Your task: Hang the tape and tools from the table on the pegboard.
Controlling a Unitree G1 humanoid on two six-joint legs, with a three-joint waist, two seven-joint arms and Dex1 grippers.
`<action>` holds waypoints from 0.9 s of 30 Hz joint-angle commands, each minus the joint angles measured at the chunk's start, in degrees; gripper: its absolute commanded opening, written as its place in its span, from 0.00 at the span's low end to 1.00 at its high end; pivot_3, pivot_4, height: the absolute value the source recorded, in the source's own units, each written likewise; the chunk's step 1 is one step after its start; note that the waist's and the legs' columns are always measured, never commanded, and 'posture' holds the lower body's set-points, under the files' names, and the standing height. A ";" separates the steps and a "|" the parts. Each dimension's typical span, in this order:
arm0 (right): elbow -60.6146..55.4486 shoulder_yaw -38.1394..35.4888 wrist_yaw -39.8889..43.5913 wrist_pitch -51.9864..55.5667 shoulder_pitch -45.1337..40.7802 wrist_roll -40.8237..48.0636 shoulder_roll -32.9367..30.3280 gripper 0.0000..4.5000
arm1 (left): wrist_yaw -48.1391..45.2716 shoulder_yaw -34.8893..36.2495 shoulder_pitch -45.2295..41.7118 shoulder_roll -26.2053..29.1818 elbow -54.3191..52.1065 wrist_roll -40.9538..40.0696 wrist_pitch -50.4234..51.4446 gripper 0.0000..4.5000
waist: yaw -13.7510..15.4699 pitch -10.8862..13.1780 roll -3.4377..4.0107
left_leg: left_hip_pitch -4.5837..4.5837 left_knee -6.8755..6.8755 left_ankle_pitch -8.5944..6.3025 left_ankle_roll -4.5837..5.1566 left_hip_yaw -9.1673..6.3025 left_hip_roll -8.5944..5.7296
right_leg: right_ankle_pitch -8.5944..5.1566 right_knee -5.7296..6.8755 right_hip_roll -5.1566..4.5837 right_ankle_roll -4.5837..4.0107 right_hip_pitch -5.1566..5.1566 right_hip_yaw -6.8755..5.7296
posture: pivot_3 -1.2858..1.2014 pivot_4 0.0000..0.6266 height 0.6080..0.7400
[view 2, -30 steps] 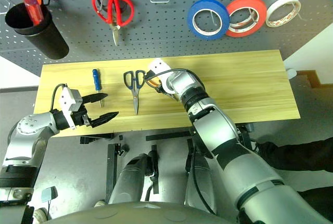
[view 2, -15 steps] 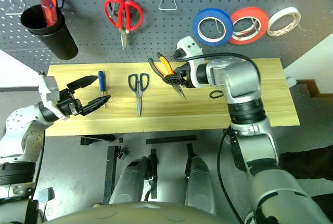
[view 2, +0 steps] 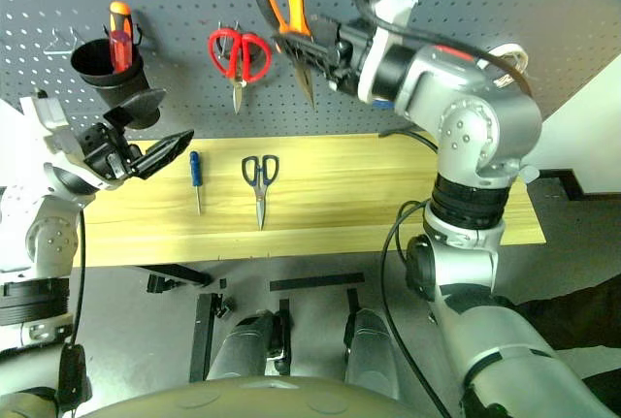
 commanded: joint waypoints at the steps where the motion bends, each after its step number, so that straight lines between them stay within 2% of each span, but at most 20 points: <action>1: 6.56 0.76 -4.45 -9.66 -3.64 -2.24 1.24 0.46 | 1.25 2.80 -2.11 -0.41 0.40 -1.38 -1.49 1.00 | -0.38 -0.52 -0.05 | 0.08 -0.01 0.00 0.00 -0.01 0.00 | 0.00 -0.01 0.00 0.00 0.08 -0.03 | 0.52 0.12 1.00; 5: 15.21 3.06 -6.87 -19.31 -7.58 -4.73 2.51 0.46 | 1.44 3.29 -3.21 -0.68 0.88 -1.41 -1.86 1.00 | -0.95 -1.06 -0.05 | 0.63 0.01 0.00 0.00 0.01 0.00 | 0.00 -0.07 0.00 0.00 0.64 -0.01 | 0.53 0.11 1.00; 12: 29.31 6.55 -10.01 -34.80 -12.94 -9.18 5.55 0.46 | -0.05 1.88 -2.19 0.15 0.59 -0.58 -0.71 1.00 | -2.20 -1.89 -0.04 | 0.67 0.00 0.01 -0.01 -0.01 0.01 | 0.00 -0.02 0.00 0.00 0.64 0.03 | 0.53 0.10 1.00; 27: 55.92 10.78 -14.46 -56.07 -19.80 -18.35 6.48 0.46 | -0.28 -0.21 -0.01 -0.39 -0.67 1.76 -1.08 1.00 | -2.08 -2.14 -0.03 | 0.79 0.03 0.02 -0.02 -0.03 0.01 | 0.00 0.03 0.01 0.00 0.74 0.06 | 0.55 0.12 1.00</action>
